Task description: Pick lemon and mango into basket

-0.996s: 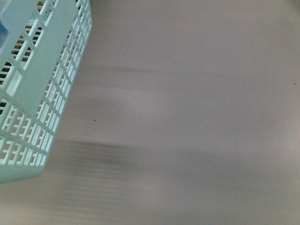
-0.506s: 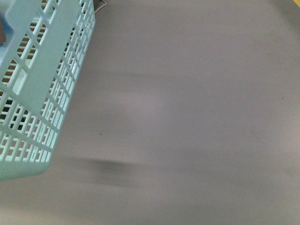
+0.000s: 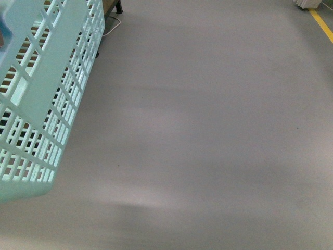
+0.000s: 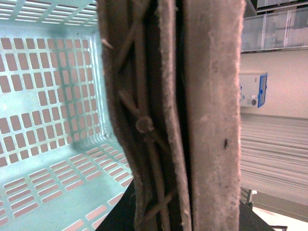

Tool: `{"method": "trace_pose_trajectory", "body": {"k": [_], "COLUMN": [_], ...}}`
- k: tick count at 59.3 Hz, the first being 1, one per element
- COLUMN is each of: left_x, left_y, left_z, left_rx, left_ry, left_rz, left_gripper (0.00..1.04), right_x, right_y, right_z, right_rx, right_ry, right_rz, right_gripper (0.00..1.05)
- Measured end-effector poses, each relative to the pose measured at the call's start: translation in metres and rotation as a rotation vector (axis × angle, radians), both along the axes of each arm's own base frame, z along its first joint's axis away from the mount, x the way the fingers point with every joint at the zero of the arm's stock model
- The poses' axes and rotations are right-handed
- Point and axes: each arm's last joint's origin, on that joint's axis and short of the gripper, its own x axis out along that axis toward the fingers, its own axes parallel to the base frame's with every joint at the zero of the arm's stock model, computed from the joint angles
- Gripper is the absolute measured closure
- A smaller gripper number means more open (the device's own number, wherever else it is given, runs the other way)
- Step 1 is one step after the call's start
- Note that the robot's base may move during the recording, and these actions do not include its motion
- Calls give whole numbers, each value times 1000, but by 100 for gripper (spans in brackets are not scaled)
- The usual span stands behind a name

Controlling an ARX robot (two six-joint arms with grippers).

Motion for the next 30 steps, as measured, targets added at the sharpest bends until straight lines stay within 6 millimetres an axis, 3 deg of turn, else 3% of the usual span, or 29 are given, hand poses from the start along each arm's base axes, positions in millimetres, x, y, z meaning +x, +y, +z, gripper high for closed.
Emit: {"method": "trace_pose_trajectory", "body": {"k": [30], "left_x": [0], "left_y": [0], "left_z": [0], "left_rx": [0], "left_ry": [0], "left_rz": [-1], "left_gripper": [88], "right_x": [0], "right_y": [0], "right_z": [0], "right_rx": [0], "right_ry": [0], "right_rz": [0], "right_gripper": [9]}}
